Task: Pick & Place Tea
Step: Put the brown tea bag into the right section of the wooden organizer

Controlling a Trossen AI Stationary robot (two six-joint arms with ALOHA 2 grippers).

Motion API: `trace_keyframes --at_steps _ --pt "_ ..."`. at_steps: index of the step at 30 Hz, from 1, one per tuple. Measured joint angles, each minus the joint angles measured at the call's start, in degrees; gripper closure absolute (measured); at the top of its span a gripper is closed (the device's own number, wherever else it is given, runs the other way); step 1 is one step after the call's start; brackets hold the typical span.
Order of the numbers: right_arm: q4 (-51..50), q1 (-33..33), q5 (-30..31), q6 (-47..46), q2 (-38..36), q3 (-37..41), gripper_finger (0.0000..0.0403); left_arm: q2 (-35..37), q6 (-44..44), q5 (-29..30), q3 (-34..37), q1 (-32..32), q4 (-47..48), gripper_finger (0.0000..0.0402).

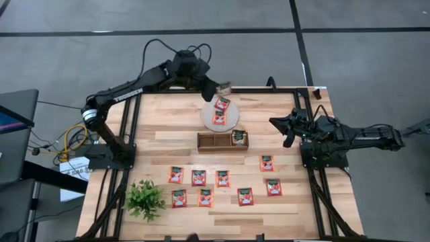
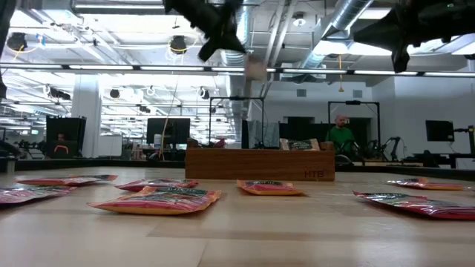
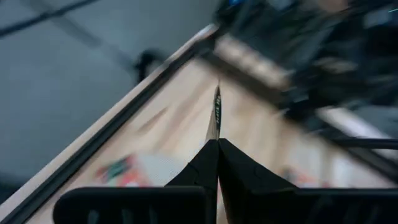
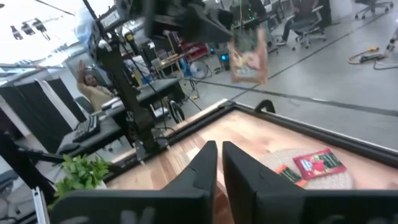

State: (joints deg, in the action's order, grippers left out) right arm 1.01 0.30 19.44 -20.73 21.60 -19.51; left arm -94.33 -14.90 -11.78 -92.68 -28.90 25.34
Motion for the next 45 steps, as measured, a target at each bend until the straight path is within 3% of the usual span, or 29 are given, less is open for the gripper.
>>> trace_keyframes --at_steps 7,14,22,32,45 --pt "7.71 -0.05 0.04 0.95 4.07 0.0 0.032 -0.15 -1.0 -8.36 -0.03 5.87 -11.67 0.0401" --pt "14.15 -0.4 0.24 7.39 6.3 0.0 0.0274 -0.54 0.74 -9.03 0.0 11.07 -13.06 0.0401" --pt "14.98 -3.48 -0.41 6.05 6.25 -0.02 0.0242 -1.48 1.27 -9.02 0.02 14.34 -12.56 0.0401" --pt "14.62 -4.15 -4.35 5.17 6.62 -0.02 0.0223 -7.34 1.99 -9.02 0.07 16.21 -15.92 0.0401" --pt "14.37 -4.15 -7.22 2.74 6.65 -0.02 0.0221 -7.93 2.19 -8.8 0.04 15.77 -18.62 0.0401"
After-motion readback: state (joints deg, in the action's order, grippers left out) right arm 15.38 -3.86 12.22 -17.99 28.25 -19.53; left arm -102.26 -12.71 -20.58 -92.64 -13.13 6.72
